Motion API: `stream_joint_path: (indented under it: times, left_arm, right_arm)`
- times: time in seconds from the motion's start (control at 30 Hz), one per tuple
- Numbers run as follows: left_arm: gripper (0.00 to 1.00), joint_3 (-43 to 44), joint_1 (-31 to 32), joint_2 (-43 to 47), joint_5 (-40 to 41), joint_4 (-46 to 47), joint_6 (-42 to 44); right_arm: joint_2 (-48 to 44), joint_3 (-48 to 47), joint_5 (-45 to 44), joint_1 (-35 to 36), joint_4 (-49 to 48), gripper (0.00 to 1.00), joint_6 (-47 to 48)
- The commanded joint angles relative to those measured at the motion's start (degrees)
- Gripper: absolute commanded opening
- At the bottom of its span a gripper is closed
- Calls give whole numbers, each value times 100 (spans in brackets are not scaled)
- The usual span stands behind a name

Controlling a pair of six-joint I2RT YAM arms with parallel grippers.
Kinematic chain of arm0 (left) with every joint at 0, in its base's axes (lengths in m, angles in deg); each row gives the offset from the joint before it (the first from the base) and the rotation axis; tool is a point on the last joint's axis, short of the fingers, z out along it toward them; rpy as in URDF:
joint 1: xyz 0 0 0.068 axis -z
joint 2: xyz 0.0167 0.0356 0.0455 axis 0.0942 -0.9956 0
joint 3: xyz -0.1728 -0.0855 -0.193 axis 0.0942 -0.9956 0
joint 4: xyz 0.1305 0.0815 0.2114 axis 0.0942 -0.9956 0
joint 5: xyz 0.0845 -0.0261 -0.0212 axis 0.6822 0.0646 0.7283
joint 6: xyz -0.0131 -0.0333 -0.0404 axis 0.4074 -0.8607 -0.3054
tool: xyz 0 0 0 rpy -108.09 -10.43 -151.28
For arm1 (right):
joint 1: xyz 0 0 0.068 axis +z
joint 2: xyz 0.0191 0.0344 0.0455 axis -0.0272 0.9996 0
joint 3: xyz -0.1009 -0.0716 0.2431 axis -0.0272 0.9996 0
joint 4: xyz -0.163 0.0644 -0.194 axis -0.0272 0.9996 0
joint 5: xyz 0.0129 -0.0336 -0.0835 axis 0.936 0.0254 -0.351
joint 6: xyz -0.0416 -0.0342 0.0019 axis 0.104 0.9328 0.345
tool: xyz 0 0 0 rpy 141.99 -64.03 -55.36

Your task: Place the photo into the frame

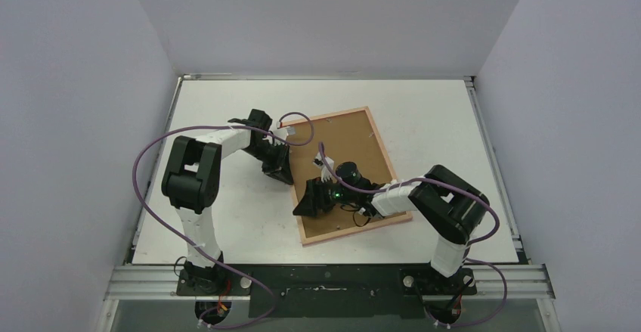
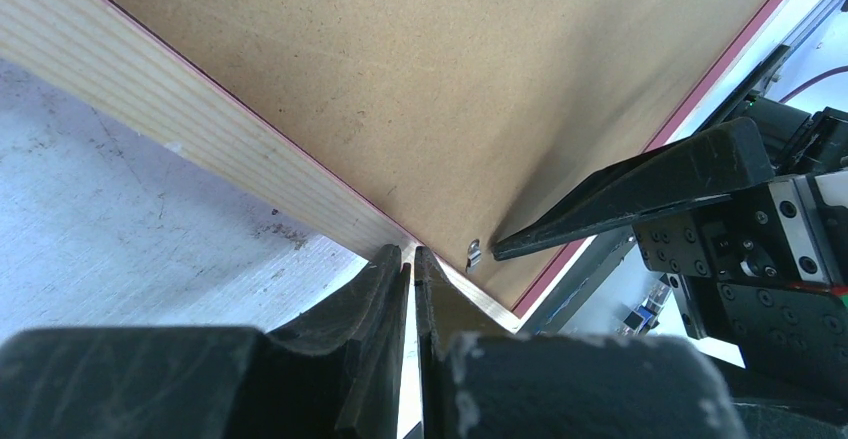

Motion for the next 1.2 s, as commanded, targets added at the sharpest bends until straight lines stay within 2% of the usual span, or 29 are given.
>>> stream_joint_path:
  times: [0.0,0.73,1.07,1.17]
  left_arm:
    - [8,53,-10,-64,299,83,100]
    - [8,85,-10,-69,265,54,135]
    - [8,143,-10,-184,167,-23,143]
    - [8,87,-18,-188,156,-17,144]
  right_arm:
    - [214,-82,-123,86,-476,68,-86]
    - [484,-516,-410,199,-539,66,-126]
    - [-141,9,-2251,757,-256,65,-395]
    - [-105,103,-2536,888,-423,65,-533]
